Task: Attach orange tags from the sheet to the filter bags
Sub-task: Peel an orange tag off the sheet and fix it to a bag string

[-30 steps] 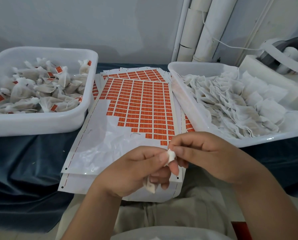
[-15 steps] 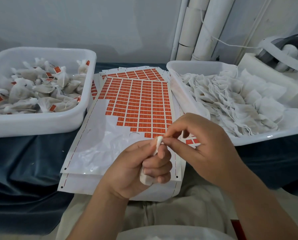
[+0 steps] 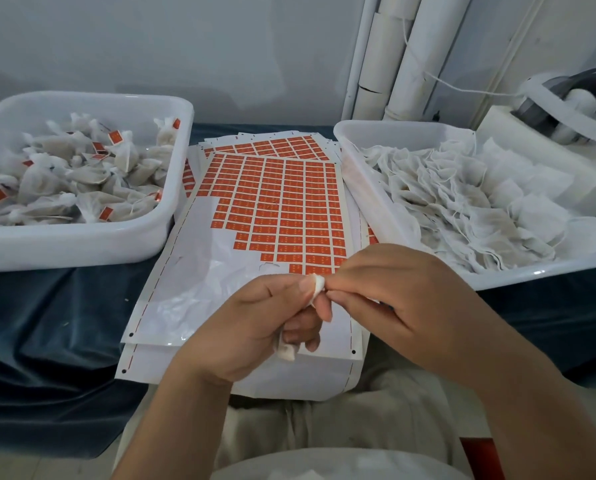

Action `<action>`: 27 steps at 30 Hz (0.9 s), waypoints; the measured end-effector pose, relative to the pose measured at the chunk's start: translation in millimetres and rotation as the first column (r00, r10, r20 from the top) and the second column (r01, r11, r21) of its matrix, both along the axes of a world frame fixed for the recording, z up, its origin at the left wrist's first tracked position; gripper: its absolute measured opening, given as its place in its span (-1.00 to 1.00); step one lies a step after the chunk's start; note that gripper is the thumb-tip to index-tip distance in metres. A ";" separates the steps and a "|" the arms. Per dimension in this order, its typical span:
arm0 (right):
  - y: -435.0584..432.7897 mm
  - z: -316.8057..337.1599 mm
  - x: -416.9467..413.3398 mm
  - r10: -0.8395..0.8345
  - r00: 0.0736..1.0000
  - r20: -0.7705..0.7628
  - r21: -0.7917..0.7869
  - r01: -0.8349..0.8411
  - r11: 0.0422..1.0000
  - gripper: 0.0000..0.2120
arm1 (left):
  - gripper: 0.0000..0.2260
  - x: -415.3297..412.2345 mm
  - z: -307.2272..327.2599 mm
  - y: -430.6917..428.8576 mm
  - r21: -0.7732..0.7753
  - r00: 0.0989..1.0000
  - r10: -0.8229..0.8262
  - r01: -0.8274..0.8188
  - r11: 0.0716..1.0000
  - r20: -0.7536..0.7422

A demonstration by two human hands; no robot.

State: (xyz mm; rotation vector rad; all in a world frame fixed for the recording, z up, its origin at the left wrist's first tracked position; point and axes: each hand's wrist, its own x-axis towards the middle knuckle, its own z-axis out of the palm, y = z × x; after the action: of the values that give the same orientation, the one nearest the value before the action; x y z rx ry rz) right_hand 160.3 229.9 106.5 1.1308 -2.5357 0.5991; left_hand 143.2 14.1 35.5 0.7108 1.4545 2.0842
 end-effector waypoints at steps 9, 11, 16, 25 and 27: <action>-7.9 -18.0 -5.3 -0.160 0.944 -0.289 -0.071 0.146 0.987 -0.74 | -0.68 1.2 6.5 3.5 -0.159 0.990 0.141 -0.137 0.978 0.018; -9.0 -21.4 -6.3 -0.205 0.939 -0.276 -0.137 0.172 0.975 -0.77 | -0.68 2.7 9.5 6.9 -0.159 0.983 0.184 -0.181 0.971 0.000; -15.6 -24.8 -7.2 -0.273 0.959 -0.081 -0.246 0.246 0.938 -0.76 | -0.65 8.4 16.9 16.3 -0.189 0.946 0.320 -0.325 0.927 -0.055; -11.3 -24.2 -5.3 -0.371 0.922 -0.114 -0.230 0.339 0.912 -0.78 | -0.65 16.6 23.8 28.8 -0.194 0.733 0.639 -0.679 0.709 -0.231; -7.7 -20.4 -3.4 -0.375 0.926 -0.050 -0.291 0.346 0.892 -0.79 | -0.66 14.0 23.9 25.4 -0.173 0.664 0.709 -0.747 0.642 -0.235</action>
State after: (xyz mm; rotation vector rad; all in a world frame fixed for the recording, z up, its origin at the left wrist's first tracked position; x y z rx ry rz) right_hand 156.9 222.2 86.1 0.5569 -2.3879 0.7422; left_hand 157.2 39.5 59.4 0.1475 2.3453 2.3455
